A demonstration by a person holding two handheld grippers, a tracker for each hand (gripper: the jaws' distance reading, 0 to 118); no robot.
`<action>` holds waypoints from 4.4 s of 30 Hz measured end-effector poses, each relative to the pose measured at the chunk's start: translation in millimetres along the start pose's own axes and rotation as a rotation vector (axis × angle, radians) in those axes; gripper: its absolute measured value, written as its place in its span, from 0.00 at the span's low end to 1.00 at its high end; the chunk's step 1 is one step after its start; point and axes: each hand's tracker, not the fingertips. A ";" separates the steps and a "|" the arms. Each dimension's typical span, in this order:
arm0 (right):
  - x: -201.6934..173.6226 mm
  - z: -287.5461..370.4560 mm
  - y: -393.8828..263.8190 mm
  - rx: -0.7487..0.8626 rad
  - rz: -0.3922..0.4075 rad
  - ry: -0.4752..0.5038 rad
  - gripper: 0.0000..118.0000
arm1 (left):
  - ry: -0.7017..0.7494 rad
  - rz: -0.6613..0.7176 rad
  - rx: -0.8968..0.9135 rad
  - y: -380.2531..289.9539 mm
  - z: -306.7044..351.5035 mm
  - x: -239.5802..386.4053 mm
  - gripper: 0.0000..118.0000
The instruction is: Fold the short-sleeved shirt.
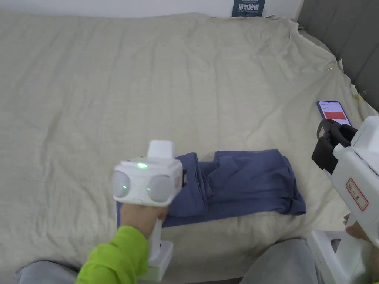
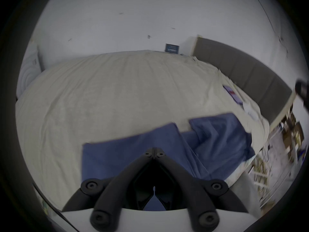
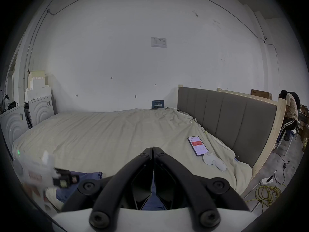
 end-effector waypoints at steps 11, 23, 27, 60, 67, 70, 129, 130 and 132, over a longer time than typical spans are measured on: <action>21.3 5.6 -9.0 -0.024 -0.023 -0.049 0.00 | -0.077 -0.215 -0.107 -46.4 -17.4 69.7 0.00; 7.1 11.1 -0.5 -0.016 -0.020 -0.032 0.00 | -0.347 0.056 0.084 32.3 48.1 23.3 0.00; -2.1 8.3 3.9 -0.011 -0.011 -0.012 0.00 | -0.321 0.186 0.085 58.5 58.8 -45.4 0.09; -24.9 -21.8 -7.4 -0.077 0.030 0.023 0.00 | -0.491 0.612 -0.372 -20.8 -19.1 -218.2 0.11; -32.9 -23.2 -8.1 -0.089 0.037 0.037 0.00 | -0.430 0.589 -0.380 -0.8 -3.0 -203.2 0.01; -34.1 -24.2 -6.6 -0.084 0.026 0.045 0.00 | -0.386 0.586 -0.371 19.0 17.0 -200.2 0.01; -19.3 4.8 -0.7 -0.041 -0.030 0.016 0.00 | -0.105 0.181 -0.020 77.0 59.1 -85.7 0.92; -20.6 4.9 -0.4 -0.040 -0.028 0.019 0.00 | -0.050 0.160 0.022 72.4 60.6 -87.6 0.87; -23.8 4.5 0.6 -0.039 -0.021 0.024 0.00 | 0.065 0.074 0.080 56.4 59.6 -83.0 0.51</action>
